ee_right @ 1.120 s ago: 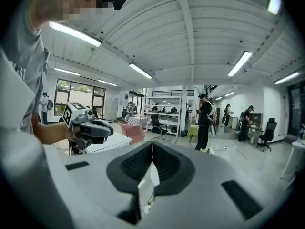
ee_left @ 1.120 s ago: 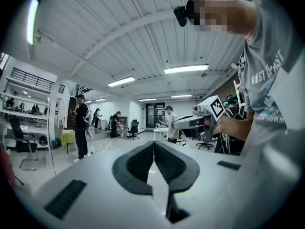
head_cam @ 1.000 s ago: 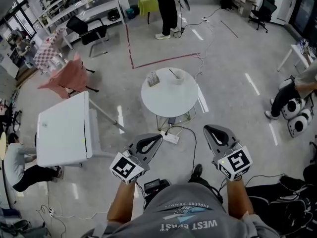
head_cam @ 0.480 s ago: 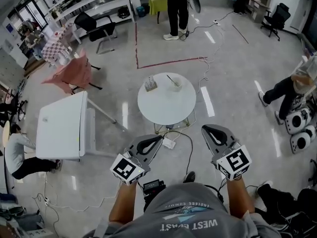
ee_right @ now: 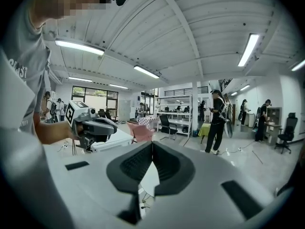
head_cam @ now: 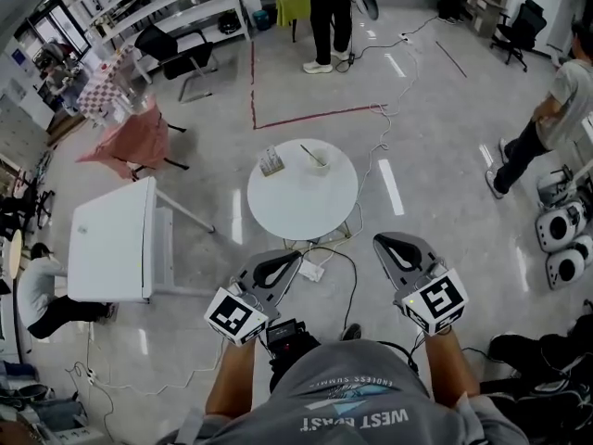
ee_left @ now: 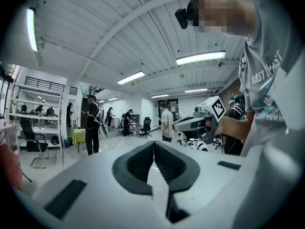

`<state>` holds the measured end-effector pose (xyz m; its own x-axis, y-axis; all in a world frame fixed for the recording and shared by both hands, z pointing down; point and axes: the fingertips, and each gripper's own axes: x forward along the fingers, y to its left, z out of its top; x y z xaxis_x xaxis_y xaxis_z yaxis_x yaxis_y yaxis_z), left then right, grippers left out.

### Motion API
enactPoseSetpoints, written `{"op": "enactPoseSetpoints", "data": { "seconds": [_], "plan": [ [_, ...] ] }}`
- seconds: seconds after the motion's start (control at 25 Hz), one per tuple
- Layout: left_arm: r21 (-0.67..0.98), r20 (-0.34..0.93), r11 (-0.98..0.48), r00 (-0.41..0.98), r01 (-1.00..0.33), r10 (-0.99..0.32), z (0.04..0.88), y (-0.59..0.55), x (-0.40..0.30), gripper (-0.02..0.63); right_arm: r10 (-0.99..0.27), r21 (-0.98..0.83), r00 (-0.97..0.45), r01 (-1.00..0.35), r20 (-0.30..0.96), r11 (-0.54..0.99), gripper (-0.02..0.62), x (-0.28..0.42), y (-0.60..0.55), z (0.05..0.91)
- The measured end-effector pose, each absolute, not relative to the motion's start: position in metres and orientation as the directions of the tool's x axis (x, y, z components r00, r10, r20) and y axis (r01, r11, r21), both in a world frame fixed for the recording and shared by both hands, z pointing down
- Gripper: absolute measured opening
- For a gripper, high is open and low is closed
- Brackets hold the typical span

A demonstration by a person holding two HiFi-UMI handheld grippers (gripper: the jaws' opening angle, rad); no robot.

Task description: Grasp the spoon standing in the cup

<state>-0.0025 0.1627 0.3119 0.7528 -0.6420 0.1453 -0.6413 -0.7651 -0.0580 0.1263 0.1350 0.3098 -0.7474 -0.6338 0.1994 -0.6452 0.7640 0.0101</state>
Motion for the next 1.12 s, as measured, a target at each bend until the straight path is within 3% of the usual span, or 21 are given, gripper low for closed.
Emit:
{"op": "enactPoseSetpoints", "data": {
  "seconds": [1.12],
  "plan": [
    [-0.067, 0.102, -0.931, 0.926, -0.359, -0.364, 0.308, 0.007, -0.046, 0.006, -0.835, 0.050, -0.500, -0.851, 0.232, 0.523, 0.002, 0.076, 0.040, 0.308]
  ]
}}
